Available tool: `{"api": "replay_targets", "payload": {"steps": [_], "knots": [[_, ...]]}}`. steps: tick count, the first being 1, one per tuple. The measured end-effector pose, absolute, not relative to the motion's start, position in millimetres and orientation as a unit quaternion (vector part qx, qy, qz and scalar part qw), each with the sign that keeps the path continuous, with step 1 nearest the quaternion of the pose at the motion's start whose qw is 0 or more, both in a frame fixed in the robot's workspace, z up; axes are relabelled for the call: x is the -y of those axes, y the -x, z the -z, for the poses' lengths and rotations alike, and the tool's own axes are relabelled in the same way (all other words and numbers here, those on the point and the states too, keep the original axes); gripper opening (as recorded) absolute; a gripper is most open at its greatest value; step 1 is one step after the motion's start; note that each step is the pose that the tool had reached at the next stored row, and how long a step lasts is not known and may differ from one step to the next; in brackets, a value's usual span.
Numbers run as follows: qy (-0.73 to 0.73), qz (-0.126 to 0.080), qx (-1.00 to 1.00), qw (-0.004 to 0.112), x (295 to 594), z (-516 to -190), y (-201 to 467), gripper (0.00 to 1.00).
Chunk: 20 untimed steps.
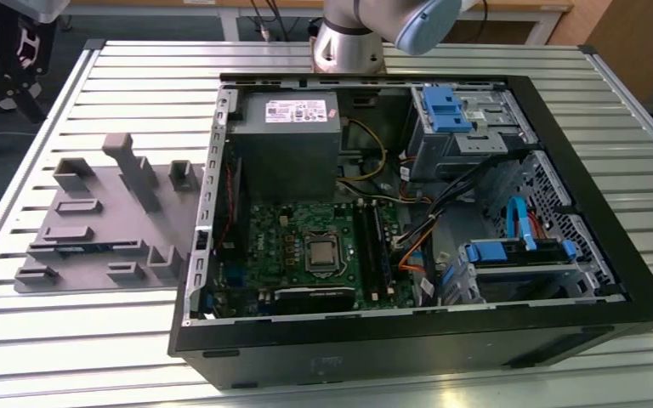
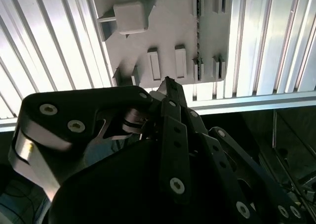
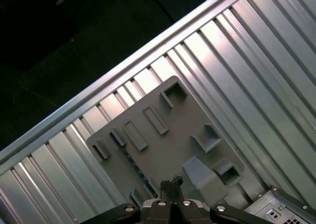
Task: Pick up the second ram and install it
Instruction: 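Pick up the second ram and move it above second insertion slot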
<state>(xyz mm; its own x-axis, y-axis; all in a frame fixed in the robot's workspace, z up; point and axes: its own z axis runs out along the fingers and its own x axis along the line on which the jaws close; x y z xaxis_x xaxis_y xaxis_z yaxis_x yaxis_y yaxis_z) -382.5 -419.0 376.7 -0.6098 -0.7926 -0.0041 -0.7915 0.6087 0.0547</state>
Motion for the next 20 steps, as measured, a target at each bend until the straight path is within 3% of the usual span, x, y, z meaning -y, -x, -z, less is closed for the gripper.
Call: {"api": "replay_targets", "payload": {"steps": [20], "knots": [[-0.543, 0.024, 0.839, 0.013, 419.0, -375.0, 382.6, 0.11]]}}
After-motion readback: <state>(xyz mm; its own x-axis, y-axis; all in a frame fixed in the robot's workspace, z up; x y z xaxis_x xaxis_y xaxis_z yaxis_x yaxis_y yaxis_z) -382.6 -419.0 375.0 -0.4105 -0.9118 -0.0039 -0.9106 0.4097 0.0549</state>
